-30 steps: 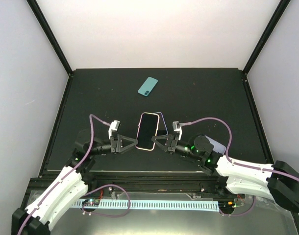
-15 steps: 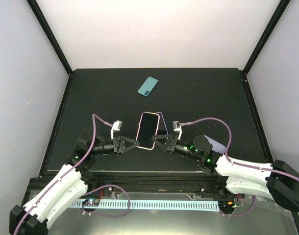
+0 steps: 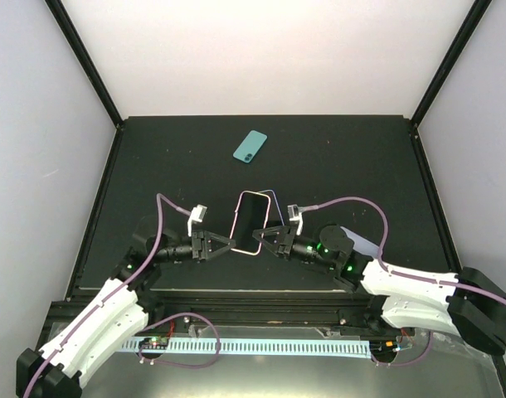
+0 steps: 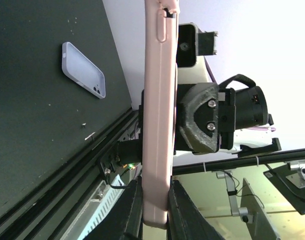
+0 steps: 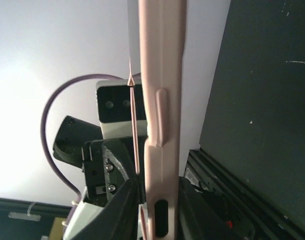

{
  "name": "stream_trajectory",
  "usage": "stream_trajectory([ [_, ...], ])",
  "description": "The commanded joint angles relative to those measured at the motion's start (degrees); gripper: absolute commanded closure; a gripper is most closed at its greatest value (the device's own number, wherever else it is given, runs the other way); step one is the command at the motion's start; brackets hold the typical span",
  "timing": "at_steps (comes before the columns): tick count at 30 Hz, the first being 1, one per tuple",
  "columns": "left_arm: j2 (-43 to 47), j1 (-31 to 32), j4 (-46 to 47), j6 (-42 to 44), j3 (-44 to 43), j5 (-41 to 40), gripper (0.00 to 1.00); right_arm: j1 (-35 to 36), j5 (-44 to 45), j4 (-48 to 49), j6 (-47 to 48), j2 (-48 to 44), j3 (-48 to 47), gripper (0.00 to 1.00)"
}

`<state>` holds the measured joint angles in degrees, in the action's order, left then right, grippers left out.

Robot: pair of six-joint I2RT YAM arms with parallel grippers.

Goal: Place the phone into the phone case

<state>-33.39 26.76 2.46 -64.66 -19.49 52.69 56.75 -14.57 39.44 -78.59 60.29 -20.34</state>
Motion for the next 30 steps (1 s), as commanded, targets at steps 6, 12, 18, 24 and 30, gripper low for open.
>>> stream_trajectory([
  [6,2.2,0.2,2.7,0.9,-2.3,0.2,0.75,0.1,-4.3,4.4,1.5,3.1,-3.1,0.94],
  [12,6.1,-1.2,-7.4,9.5,-7.2,-7.9,0.43,0.1,-10.2,2.1,7.4,-0.4,-2.3,0.95],
  [18,3.2,-3.1,-17.1,20.3,-16.2,-10.9,0.27,0.1,-17.4,-1.7,12.9,-5.8,-2.3,0.94],
  [24,-1.8,-3.2,-20.9,27.4,-21.6,-7.8,0.28,0.1,-20.8,-4.4,15.4,-8.1,-4.1,0.94],
  [30,-3.3,-3.2,-15.6,27.3,-21.7,0.0,0.35,0.2,-23.4,0.1,13.6,-5.8,-3.7,0.94],
])
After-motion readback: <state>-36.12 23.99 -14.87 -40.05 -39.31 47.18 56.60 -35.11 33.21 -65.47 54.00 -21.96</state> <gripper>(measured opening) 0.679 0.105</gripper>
